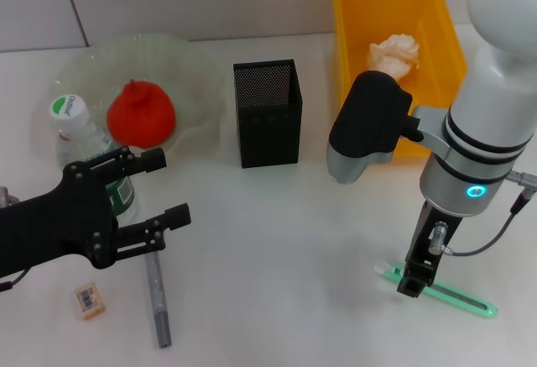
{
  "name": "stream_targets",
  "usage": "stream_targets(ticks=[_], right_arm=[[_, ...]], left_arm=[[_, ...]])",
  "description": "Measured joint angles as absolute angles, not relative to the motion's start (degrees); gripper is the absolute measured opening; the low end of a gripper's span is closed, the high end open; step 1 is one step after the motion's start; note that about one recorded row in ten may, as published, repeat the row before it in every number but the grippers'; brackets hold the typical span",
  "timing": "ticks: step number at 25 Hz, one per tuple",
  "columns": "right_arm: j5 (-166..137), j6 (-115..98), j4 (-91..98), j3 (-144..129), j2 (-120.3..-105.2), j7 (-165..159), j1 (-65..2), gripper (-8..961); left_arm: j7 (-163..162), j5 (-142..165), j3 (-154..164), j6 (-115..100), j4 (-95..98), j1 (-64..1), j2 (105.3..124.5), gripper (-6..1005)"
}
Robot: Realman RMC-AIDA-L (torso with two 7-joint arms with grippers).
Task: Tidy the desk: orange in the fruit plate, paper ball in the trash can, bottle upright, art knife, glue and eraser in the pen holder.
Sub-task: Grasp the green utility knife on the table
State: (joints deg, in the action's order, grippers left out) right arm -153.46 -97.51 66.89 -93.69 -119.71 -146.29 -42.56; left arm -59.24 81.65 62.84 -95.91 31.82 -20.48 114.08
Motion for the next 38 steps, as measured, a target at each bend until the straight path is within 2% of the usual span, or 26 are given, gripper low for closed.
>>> stream_targets(ticks=[19,22,33,38], right_arm=[[-153.6,-97.6,66.9,-94.5,-119.71,-147.2,-42.5,429],[-153.8,-97.5,66.9,-94.5,-119.7,-147.5,-42.5,377],[-153.8,-97.4,66.9,-95.1,-119.7,-148.0,-42.5,347],[-153.9,-96.8,66.9,-97.1,-119.7,-149.2,-42.5,270]], left_arm=[[-59.2,81.7,63.1,-95.4,31.8,-20.5,114.16,787],[-59.2,81.6,63.2,-95.4,31.8,-20.5,114.17,787],[-59.2,81.6,63.1,-95.4,31.8,-20.5,114.17,787],[-59.2,81.6,63.0,-95.4,31.8,-20.5,114.17,786]])
